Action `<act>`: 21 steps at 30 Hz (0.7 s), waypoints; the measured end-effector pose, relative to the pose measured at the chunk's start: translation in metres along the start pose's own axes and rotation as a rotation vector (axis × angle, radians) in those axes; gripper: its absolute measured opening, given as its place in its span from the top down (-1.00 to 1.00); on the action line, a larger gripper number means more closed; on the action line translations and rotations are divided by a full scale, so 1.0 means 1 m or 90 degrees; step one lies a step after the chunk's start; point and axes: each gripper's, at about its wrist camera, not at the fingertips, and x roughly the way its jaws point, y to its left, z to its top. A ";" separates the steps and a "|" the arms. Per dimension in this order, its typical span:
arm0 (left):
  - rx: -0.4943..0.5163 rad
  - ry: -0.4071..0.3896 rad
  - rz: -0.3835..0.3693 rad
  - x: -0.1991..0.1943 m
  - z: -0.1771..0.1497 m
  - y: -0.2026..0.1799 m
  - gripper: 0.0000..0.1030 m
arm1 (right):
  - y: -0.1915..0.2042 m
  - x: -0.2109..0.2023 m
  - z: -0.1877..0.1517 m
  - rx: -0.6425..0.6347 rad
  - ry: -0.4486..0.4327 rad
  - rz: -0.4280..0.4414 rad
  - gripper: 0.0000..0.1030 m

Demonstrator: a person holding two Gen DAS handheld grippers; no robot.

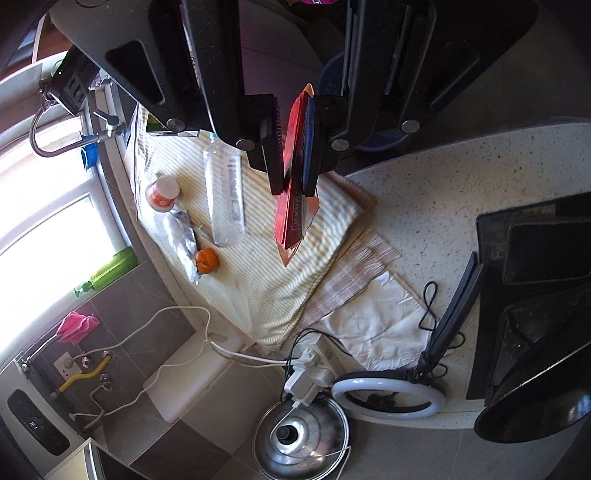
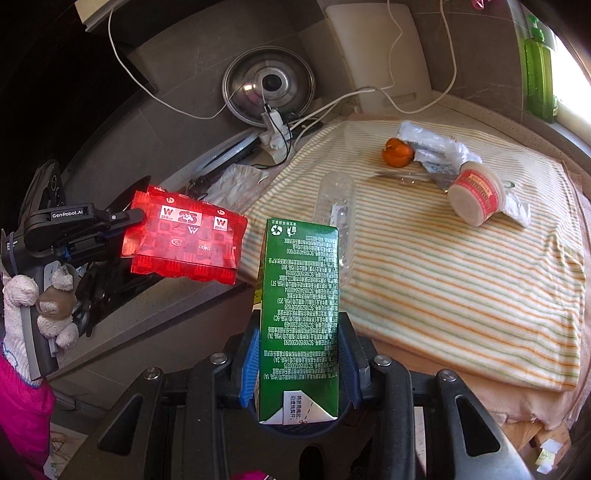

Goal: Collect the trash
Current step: 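Lift the red wrapper and green carton and carry them toward the blue wastebasket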

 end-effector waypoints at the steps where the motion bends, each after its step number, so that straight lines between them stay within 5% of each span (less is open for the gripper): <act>1: -0.001 0.006 0.003 0.001 -0.005 0.005 0.86 | 0.003 0.005 -0.005 0.000 0.007 0.001 0.25; 21: 0.027 0.132 0.034 0.048 -0.095 0.050 0.86 | 0.023 0.090 -0.079 0.025 0.110 -0.026 0.25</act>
